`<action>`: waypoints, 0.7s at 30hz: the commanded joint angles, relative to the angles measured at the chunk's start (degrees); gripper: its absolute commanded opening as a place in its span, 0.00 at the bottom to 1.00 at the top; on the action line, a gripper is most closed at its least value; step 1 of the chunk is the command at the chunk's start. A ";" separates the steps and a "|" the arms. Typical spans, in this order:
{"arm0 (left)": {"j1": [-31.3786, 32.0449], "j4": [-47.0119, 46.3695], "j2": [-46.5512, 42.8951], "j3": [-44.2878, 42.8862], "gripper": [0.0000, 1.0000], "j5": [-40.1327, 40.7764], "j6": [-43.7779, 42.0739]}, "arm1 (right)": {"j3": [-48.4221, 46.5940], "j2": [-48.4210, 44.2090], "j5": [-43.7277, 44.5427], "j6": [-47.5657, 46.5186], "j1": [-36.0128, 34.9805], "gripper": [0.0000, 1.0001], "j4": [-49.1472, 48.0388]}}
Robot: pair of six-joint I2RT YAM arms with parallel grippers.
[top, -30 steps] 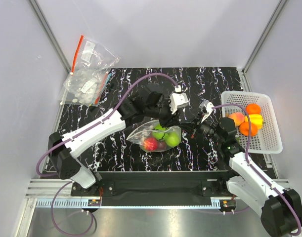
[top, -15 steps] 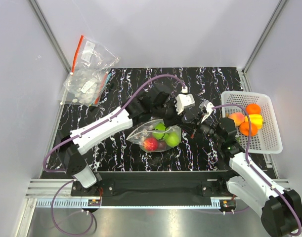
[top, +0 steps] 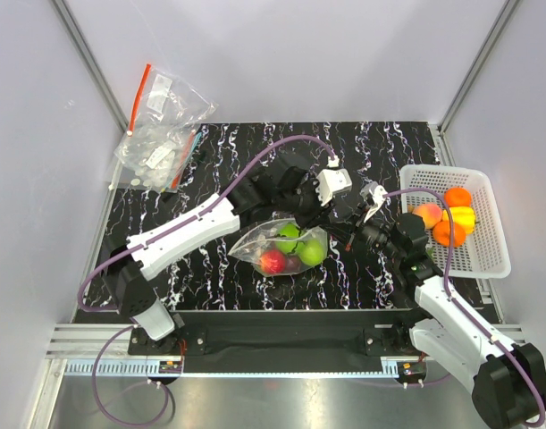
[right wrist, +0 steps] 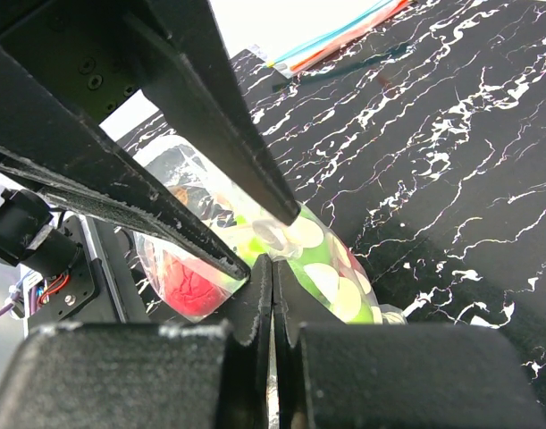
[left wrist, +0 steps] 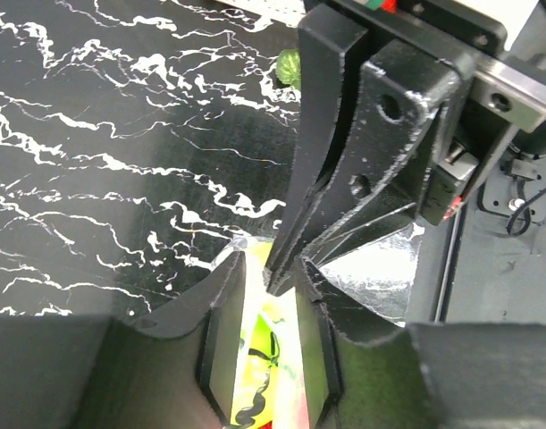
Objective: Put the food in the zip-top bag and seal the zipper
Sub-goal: Zip the zipper food storage bag at the center of the board.
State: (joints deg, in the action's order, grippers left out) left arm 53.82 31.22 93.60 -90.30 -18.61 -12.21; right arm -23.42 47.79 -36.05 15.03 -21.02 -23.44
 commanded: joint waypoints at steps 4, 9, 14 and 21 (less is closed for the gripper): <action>-0.38 -0.37 -1.23 0.21 0.45 2.88 0.16 | -0.14 -1.03 -0.07 0.09 -0.61 0.00 -1.17; -0.91 -0.11 -1.06 -0.14 0.40 0.86 0.60 | -0.14 -1.21 -0.25 0.00 -0.61 0.01 -1.26; -1.26 1.11 -0.35 -0.75 0.27 -0.02 1.13 | -0.13 -1.21 -0.33 0.00 -0.52 0.00 -1.34; -1.26 2.35 0.09 -1.19 0.15 -1.25 0.87 | -0.05 -1.21 -0.16 0.18 -0.60 0.00 -1.52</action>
State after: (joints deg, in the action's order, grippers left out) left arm 52.82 33.67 93.62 -90.28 -18.31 -11.33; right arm -23.40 47.53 -36.07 15.03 -21.02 -23.42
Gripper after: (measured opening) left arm 0.178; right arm 0.010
